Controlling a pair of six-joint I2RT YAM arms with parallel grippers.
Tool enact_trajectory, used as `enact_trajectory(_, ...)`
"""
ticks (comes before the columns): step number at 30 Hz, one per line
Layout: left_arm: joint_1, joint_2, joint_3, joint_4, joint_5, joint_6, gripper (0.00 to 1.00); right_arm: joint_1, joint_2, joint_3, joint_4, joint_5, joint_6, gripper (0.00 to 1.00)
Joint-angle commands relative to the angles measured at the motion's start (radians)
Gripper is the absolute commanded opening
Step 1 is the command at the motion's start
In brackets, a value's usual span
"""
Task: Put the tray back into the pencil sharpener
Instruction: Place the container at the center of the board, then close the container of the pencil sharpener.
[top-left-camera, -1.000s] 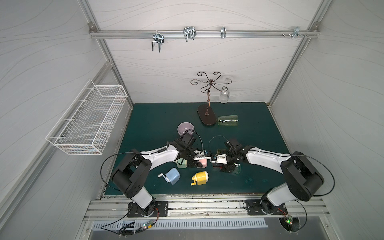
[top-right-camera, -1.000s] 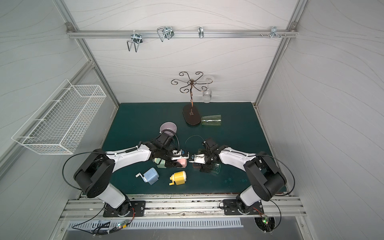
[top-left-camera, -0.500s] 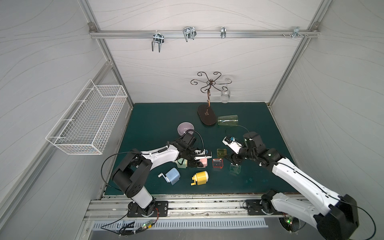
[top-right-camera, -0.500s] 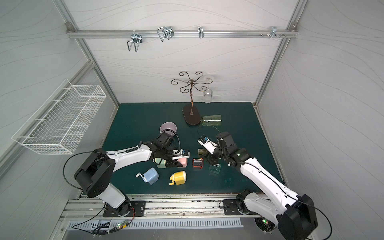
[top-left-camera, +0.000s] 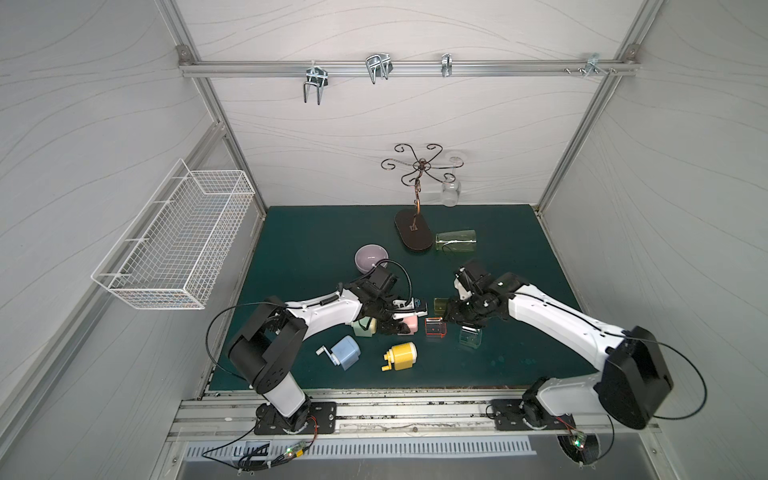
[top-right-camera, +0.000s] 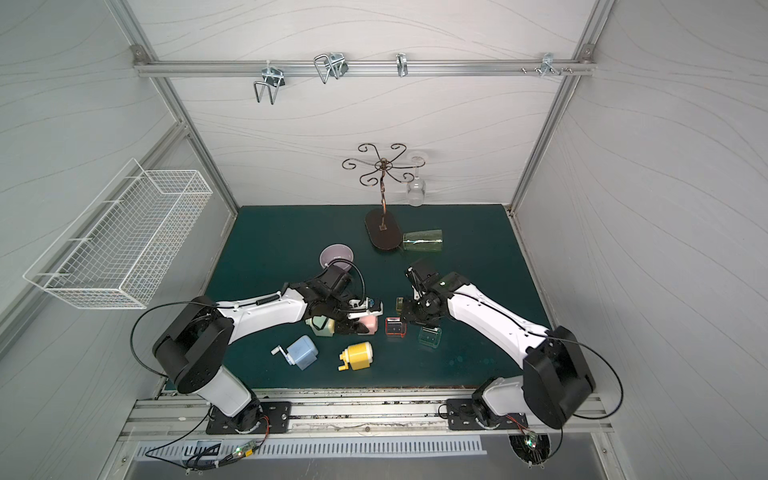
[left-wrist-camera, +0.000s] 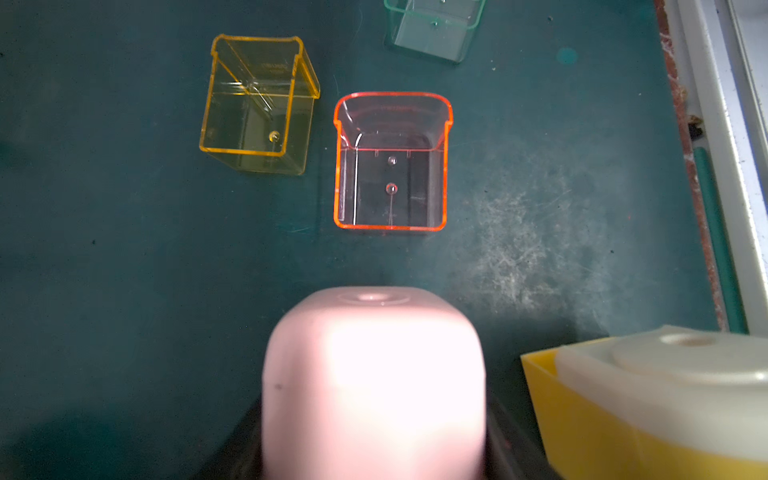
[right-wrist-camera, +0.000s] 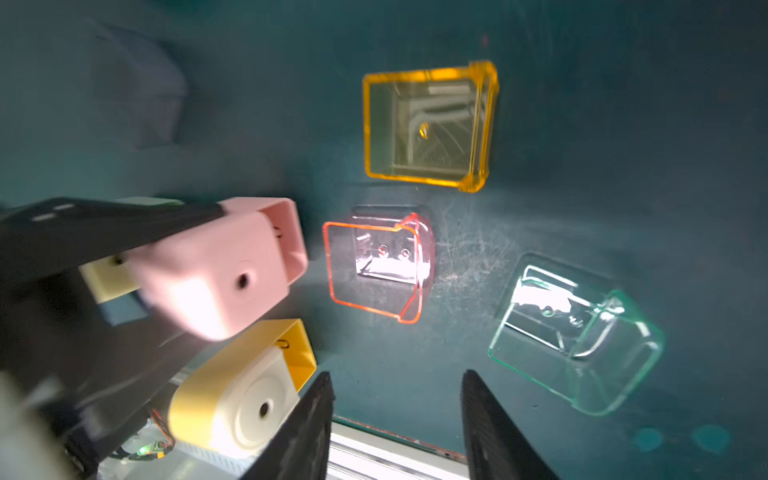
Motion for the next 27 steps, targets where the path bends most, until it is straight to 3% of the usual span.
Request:
enact_trajectory(1,-0.013,0.034,0.037,0.026,0.005,0.000,0.00,0.006,0.060,-0.014,0.020,-0.016,0.071,0.50)
enact_trajectory(14,-0.019,0.021,0.036,0.019,0.027,-0.026,0.00,0.014,0.234,-0.011,0.165,0.020,0.044,0.36)
enact_trajectory(27,-0.022,0.034,0.050,0.035,0.041,-0.052,0.00,0.021,0.259,0.016,0.162,0.016,0.032,0.15)
